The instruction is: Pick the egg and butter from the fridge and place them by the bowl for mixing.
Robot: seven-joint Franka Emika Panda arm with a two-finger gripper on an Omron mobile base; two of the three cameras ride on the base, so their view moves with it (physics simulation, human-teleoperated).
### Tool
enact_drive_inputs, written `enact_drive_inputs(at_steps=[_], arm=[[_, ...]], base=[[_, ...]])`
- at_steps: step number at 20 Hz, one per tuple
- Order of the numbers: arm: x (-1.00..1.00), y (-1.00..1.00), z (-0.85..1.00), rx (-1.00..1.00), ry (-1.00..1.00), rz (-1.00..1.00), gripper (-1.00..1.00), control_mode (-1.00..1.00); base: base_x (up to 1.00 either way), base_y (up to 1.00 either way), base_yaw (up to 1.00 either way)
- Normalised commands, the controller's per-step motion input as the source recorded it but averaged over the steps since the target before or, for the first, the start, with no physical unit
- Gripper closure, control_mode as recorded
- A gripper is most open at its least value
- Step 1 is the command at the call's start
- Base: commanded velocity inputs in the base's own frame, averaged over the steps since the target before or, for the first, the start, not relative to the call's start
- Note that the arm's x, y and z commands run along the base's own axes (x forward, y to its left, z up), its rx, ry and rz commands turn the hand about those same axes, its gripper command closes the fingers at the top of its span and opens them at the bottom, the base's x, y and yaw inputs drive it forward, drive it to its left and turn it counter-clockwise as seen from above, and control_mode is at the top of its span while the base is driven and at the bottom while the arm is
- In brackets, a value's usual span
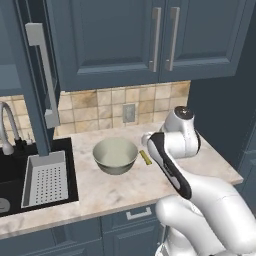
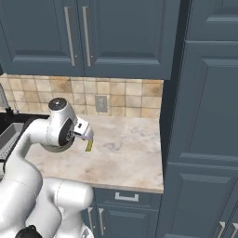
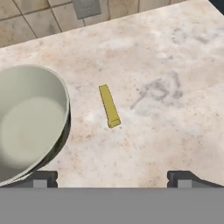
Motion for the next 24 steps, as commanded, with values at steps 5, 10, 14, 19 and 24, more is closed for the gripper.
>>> enact_drive_inputs(at_steps=[5,10,14,19,24], arm=[[-0.41,-0.01,0.38,0.00,-0.09,0.00,-1.00,-1.00],[-0.36,0.00,0.39,-0.01,-0.03,0.00,-1.00,-1.00],[-0.29,0.00,0.29,0.00,0.00,0.02,-1.00,-1.00],[-0.06,0.00,0.06,0.00,-0.01,0.00,-1.00,-1.00],[0.00,0.00,0.00,0.00,0.00,0.00,-1.00,1.00]], base=[[0.00,0.00,0.00],[0.00,0.00,0.00],[0.00,0.00,0.00],[0.00,0.00,0.00],[-0.07,0.00,0.00]])
